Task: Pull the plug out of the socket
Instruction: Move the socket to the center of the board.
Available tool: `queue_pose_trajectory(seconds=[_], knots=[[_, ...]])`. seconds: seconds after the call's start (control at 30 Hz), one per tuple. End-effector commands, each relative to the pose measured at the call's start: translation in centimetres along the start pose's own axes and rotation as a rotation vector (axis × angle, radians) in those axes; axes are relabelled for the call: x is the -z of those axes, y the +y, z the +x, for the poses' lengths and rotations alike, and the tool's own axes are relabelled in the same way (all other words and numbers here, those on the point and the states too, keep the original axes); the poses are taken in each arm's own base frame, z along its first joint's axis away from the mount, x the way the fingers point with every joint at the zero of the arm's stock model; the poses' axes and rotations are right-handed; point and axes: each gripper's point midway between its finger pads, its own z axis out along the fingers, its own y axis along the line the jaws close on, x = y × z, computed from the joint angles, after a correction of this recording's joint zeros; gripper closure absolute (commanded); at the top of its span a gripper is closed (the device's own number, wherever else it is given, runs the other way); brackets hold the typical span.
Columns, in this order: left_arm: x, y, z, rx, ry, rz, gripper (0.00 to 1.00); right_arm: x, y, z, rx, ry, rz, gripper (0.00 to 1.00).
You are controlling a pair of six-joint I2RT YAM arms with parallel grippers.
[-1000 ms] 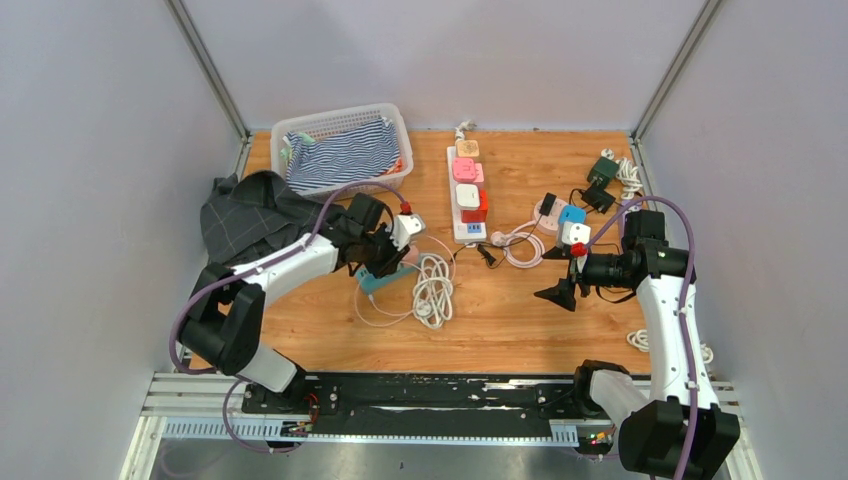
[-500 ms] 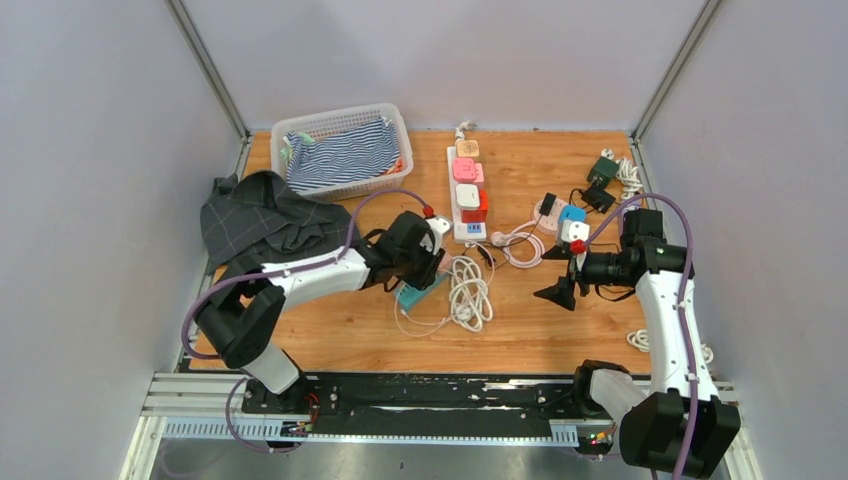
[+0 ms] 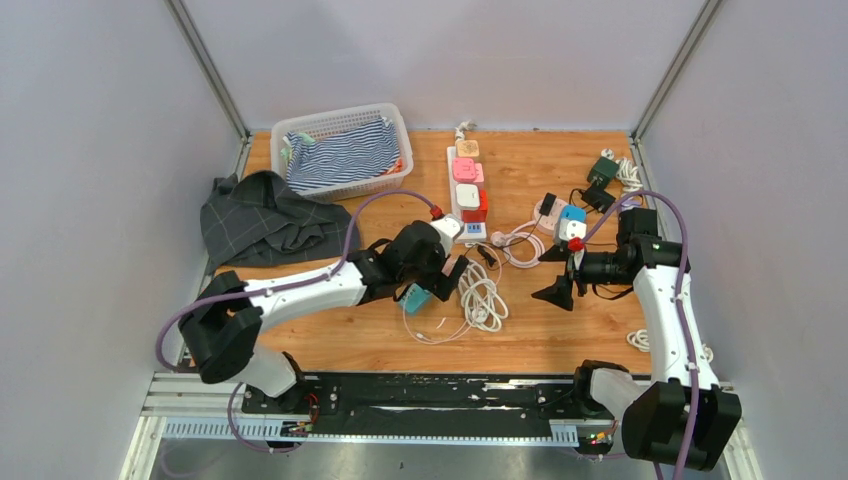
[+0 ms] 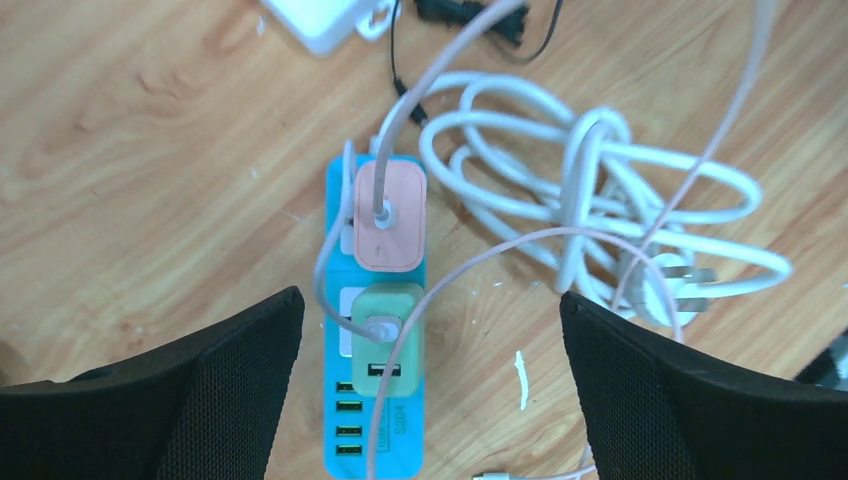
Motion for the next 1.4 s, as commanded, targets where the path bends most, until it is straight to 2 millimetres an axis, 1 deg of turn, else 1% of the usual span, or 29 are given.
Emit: queue_pose_trajectory(seconds=[0.0,0.07,0.13,0.2,0.23,0.27,0.3,0.33,0.37,0.47,0.5,0.6,0.67,0.77,0.8,0.83,0.9,1.1,1.23,1.37], knots=[[2.7,-0.4,-3.8,-0.025,-0.145,0.029,0.00,-0.4,0.9,0.0,-0.038,-0.016,-0.035,0.18],[3.9,-0.3,-4.3,-0.038,-0.174,0.033,0.00,-0.4,0.9,0.0,-0.040,-0.015,-0.036,0.18],[5.4,0.3,-4.8,-0.057,-0.214,0.017,0.00,-0.4,0.9,0.0,-0.039,-0.015,-0.035,0.18],[7.1,1.4,-5.3,-0.055,-0.270,-0.033,0.00,-0.4,1.0,-0.1,-0.035,-0.019,-0.034,0.18],[8.4,2.3,-5.8,-0.042,-0.321,-0.066,0.00,-0.4,1.0,-0.3,-0.031,-0.024,-0.033,0.18],[9.3,3.1,-5.9,-0.024,-0.366,-0.104,0.00,-0.3,1.0,-0.4,-0.026,-0.026,-0.031,0.17],[10.0,4.2,-5.4,-0.003,-0.397,-0.147,0.00,-0.3,0.9,-0.7,-0.019,-0.029,-0.026,0.16],[10.6,5.2,-4.6,0.008,-0.409,-0.182,0.00,-0.2,0.9,-0.9,-0.012,-0.036,-0.025,0.08],[10.7,6.0,-3.4,0.012,-0.403,-0.199,0.00,-0.2,0.9,-1.4,-0.006,-0.049,-0.024,0.01],[11.2,8.3,-0.8,0.110,-0.392,-0.215,0.02,-0.2,1.1,-2.2,-0.028,-0.092,-0.032,0.00],[11.1,9.3,0.4,0.155,-0.373,-0.229,0.04,-0.3,1.2,-2.3,-0.036,-0.095,-0.034,0.00],[10.2,10.1,3.1,0.229,-0.318,-0.234,0.16,-0.3,1.2,-1.9,-0.032,-0.082,-0.031,0.00],[9.2,10.0,4.2,0.247,-0.273,-0.228,0.20,-0.3,1.2,-1.7,-0.033,-0.076,-0.029,0.00],[7.2,9.8,5.3,0.243,-0.187,-0.205,0.32,-0.4,1.2,-1.5,-0.043,-0.077,-0.033,0.00],[6.7,9.1,5.1,0.235,-0.177,-0.163,0.36,-0.5,1.2,-1.4,-0.045,-0.078,-0.034,0.00],[6.3,8.3,5.0,0.230,-0.167,-0.118,0.38,-0.5,1.2,-1.4,-0.048,-0.077,-0.035,0.00],[5.8,6.6,4.5,0.211,-0.147,-0.016,0.37,-0.5,1.2,-1.2,-0.052,-0.075,-0.038,0.00],[4.6,3.6,4.8,0.204,-0.120,0.146,0.32,-0.4,1.2,-1.3,-0.042,-0.073,-0.032,0.00],[3.7,2.2,4.4,0.175,-0.126,0.178,0.32,-0.4,1.3,-1.4,-0.039,-0.075,-0.031,0.00],[2.9,1.3,3.3,0.151,-0.137,0.176,0.32,-0.4,1.3,-1.4,-0.037,-0.075,-0.030,0.00]])
